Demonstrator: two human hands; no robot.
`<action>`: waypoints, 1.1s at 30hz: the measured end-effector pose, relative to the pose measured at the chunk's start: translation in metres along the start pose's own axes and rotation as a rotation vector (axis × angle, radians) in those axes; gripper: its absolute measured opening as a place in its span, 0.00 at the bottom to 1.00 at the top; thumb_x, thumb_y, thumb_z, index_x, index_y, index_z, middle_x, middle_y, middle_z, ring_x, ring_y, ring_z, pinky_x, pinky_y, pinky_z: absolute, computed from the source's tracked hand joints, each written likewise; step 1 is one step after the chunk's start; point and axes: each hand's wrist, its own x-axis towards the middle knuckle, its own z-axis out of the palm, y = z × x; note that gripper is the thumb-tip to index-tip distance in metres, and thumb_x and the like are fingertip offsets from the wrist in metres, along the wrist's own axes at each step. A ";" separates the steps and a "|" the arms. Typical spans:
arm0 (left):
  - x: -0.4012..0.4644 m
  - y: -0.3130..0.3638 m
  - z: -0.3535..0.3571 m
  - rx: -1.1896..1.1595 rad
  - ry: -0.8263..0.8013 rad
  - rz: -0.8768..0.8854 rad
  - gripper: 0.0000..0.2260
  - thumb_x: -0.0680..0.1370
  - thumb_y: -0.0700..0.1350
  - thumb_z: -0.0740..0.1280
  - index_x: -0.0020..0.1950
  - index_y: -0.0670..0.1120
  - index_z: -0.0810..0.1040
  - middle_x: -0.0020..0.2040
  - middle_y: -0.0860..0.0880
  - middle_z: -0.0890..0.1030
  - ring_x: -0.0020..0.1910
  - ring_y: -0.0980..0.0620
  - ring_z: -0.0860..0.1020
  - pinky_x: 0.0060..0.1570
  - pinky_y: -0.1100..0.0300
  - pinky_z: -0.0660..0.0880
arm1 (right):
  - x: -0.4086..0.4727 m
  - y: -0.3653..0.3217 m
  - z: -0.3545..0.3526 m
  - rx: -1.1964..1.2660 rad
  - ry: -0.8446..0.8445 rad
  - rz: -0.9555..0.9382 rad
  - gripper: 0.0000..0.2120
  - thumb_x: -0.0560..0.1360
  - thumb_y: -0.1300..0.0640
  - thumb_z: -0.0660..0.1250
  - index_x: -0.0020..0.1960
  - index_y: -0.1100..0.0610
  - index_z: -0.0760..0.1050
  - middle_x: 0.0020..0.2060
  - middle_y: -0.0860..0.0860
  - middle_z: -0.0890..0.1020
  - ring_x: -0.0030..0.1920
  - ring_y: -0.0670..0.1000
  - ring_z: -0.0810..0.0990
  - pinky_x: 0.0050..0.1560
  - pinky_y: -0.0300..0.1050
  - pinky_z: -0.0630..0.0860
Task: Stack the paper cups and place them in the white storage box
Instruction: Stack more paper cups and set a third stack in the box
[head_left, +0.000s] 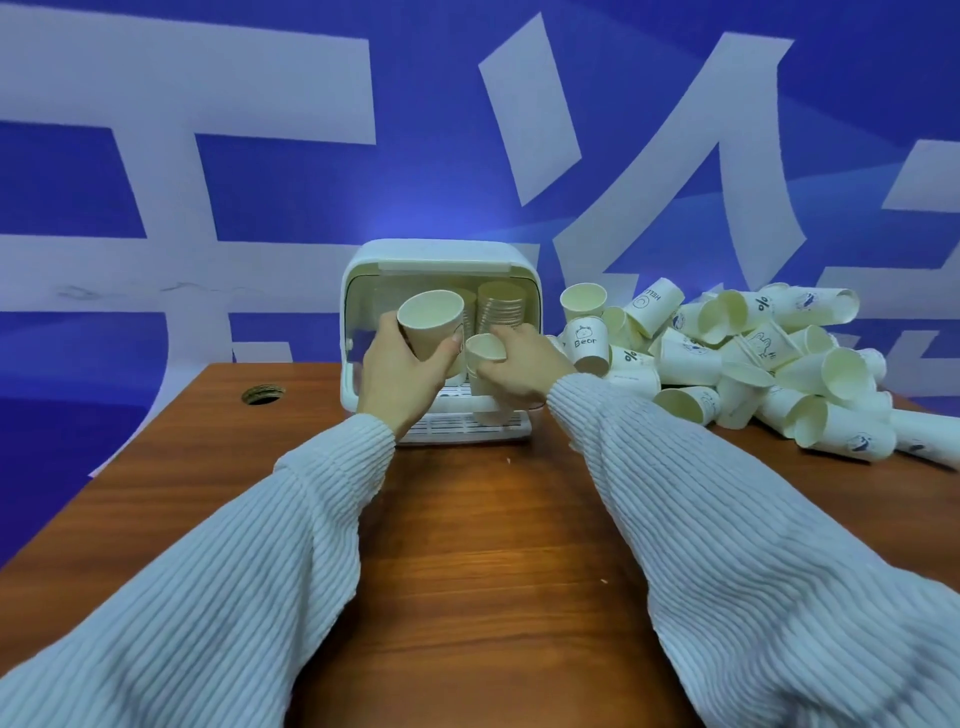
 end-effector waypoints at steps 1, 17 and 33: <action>0.002 -0.001 0.000 -0.003 0.000 0.000 0.26 0.76 0.60 0.73 0.67 0.49 0.70 0.58 0.55 0.78 0.57 0.53 0.75 0.56 0.56 0.71 | 0.000 -0.001 0.002 -0.011 -0.024 0.001 0.31 0.77 0.37 0.61 0.75 0.50 0.68 0.73 0.61 0.70 0.72 0.64 0.70 0.71 0.61 0.69; 0.038 0.016 0.034 0.031 -0.171 0.157 0.33 0.74 0.52 0.75 0.75 0.47 0.65 0.70 0.47 0.73 0.63 0.50 0.73 0.63 0.55 0.70 | -0.013 0.007 0.020 0.242 0.020 -0.016 0.47 0.64 0.36 0.63 0.79 0.38 0.48 0.72 0.50 0.76 0.68 0.60 0.77 0.66 0.61 0.76; 0.047 0.000 0.058 0.617 -0.666 0.162 0.40 0.74 0.63 0.42 0.81 0.44 0.61 0.82 0.40 0.60 0.80 0.40 0.59 0.77 0.42 0.59 | -0.026 0.033 0.011 0.699 0.091 -0.087 0.47 0.78 0.58 0.70 0.85 0.48 0.42 0.76 0.51 0.68 0.74 0.43 0.67 0.74 0.47 0.68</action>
